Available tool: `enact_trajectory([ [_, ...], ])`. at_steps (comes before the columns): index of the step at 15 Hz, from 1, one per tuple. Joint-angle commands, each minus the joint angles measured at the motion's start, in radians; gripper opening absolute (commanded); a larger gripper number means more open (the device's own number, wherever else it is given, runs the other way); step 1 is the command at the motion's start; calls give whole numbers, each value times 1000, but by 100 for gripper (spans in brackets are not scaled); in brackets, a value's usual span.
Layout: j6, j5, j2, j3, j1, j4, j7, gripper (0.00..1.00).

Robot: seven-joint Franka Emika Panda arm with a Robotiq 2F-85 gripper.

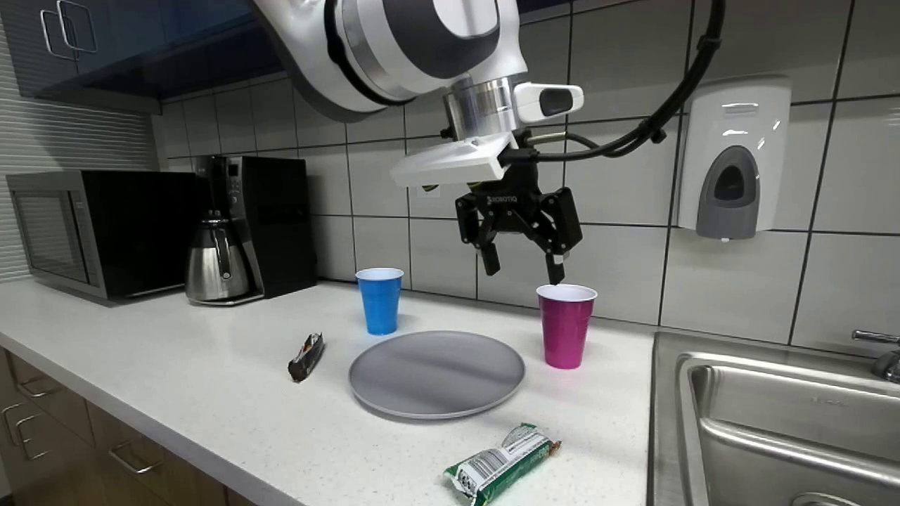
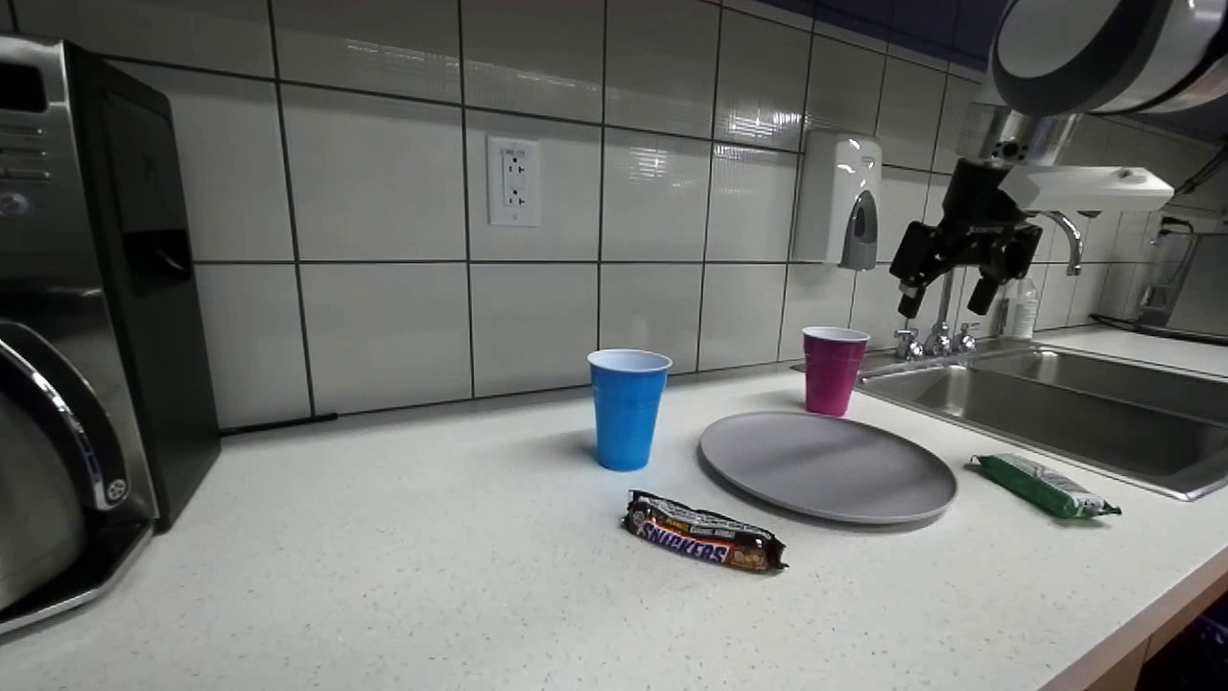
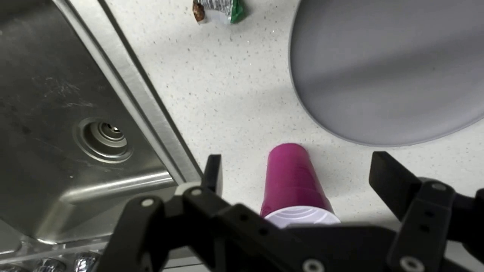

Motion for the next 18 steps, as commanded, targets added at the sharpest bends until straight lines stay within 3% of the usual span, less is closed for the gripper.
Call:
enact_trajectory([
  [1,22,-62,-60,12,-38,-81,77,100],
  [10,108,-194,-40,14,-100,-186,266,100],
  [18,176,-118,-23,2,-97,-249,221,100],
])
